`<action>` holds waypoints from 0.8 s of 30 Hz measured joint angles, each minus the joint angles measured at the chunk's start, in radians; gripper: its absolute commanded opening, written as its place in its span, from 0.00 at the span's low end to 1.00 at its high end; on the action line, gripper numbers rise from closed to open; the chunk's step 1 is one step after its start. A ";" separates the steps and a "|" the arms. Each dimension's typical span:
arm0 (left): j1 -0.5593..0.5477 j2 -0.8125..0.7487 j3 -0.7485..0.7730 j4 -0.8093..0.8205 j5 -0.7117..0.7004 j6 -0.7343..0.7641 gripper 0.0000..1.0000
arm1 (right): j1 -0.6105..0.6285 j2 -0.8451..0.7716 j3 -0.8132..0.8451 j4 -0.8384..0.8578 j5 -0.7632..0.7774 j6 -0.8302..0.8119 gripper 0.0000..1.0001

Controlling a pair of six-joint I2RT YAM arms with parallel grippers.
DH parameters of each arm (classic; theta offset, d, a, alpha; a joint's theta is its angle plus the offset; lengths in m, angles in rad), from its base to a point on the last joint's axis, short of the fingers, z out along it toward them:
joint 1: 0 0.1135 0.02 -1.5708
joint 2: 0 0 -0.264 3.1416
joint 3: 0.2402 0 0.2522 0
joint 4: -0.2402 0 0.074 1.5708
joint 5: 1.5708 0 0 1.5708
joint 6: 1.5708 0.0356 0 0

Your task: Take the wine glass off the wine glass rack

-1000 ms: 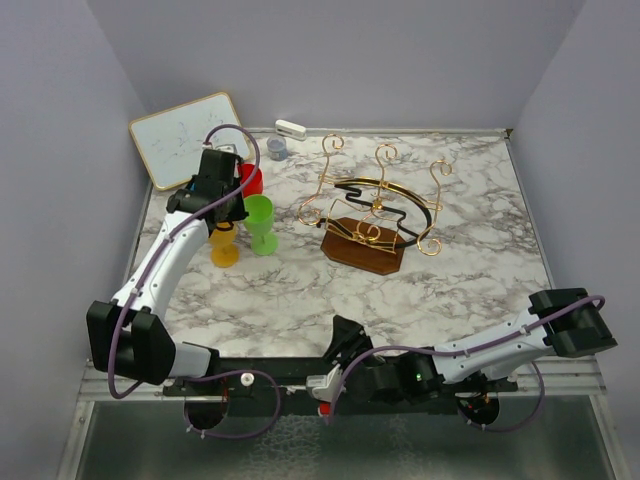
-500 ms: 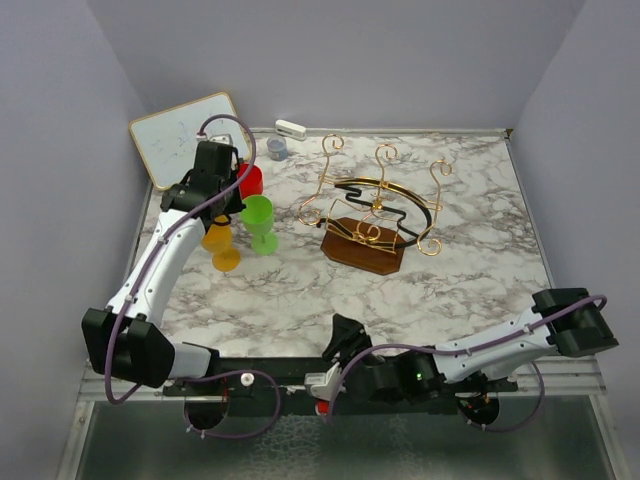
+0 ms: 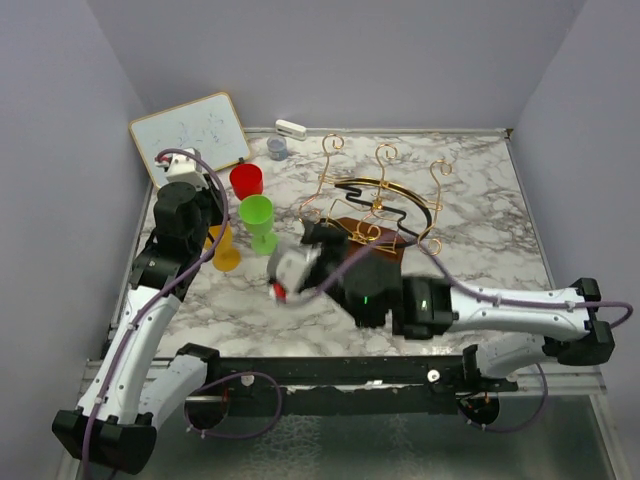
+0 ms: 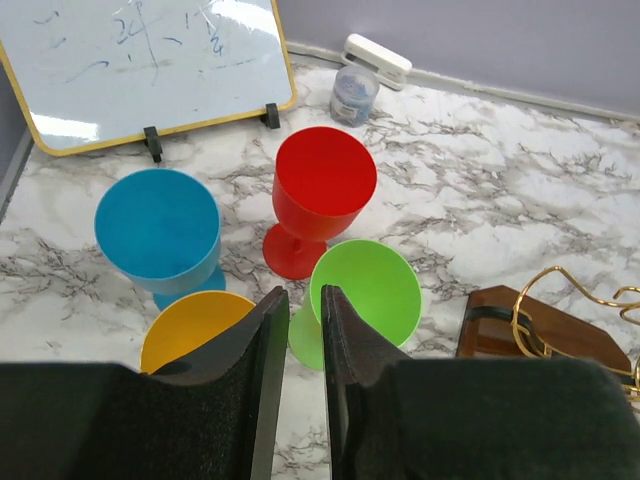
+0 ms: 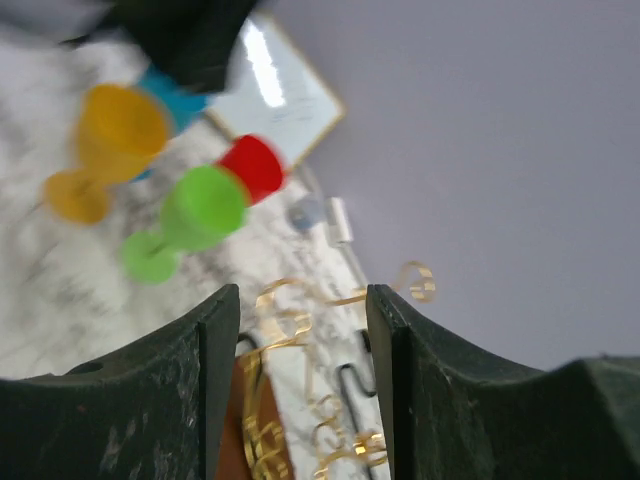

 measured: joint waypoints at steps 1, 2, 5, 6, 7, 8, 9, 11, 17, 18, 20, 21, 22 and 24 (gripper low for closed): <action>0.000 -0.018 -0.019 0.021 -0.011 0.000 0.23 | -0.067 0.018 0.077 -0.017 -0.021 0.019 0.54; 0.000 -0.030 -0.032 0.036 -0.022 0.000 0.23 | -0.182 0.048 0.201 -0.050 -0.072 0.060 0.54; 0.000 -0.045 -0.057 0.061 -0.053 0.003 0.23 | -0.494 0.119 0.472 -0.138 -0.193 0.217 0.55; 0.000 -0.050 -0.068 0.071 -0.068 0.004 0.23 | -0.596 0.132 0.531 -0.170 -0.226 0.273 0.56; 0.000 -0.054 -0.077 0.080 -0.079 0.004 0.23 | -0.765 0.138 0.585 -0.207 -0.299 0.366 0.56; 0.000 -0.061 -0.092 0.090 -0.090 0.004 0.23 | -0.873 0.135 0.604 -0.229 -0.339 0.435 0.56; 0.000 -0.069 -0.105 0.097 -0.098 0.003 0.23 | -1.032 0.121 0.600 -0.251 -0.389 0.521 0.56; 0.000 -0.096 -0.145 0.113 -0.117 -0.001 0.23 | -1.282 0.072 0.531 -0.294 -0.469 0.659 0.57; 0.000 -0.209 -0.250 0.124 -0.164 -0.013 0.23 | -1.592 -0.272 0.051 -0.376 -0.650 0.949 0.58; 0.000 -0.229 -0.257 0.125 -0.170 -0.014 0.23 | -1.591 -0.325 -0.010 -0.376 -0.667 0.971 0.58; 0.000 -0.274 -0.270 0.124 -0.183 -0.015 0.23 | -1.590 -0.427 -0.138 -0.377 -0.697 1.017 0.59; 0.000 -0.296 -0.275 0.124 -0.187 -0.017 0.24 | -1.589 -0.472 -0.205 -0.378 -0.714 1.032 0.59; 0.000 -0.314 -0.281 0.124 -0.189 -0.018 0.24 | -1.589 -0.505 -0.257 -0.377 -0.728 1.048 0.60; 0.000 -0.347 -0.289 0.124 -0.189 -0.020 0.24 | -1.589 -0.552 -0.337 -0.378 -0.753 1.065 0.60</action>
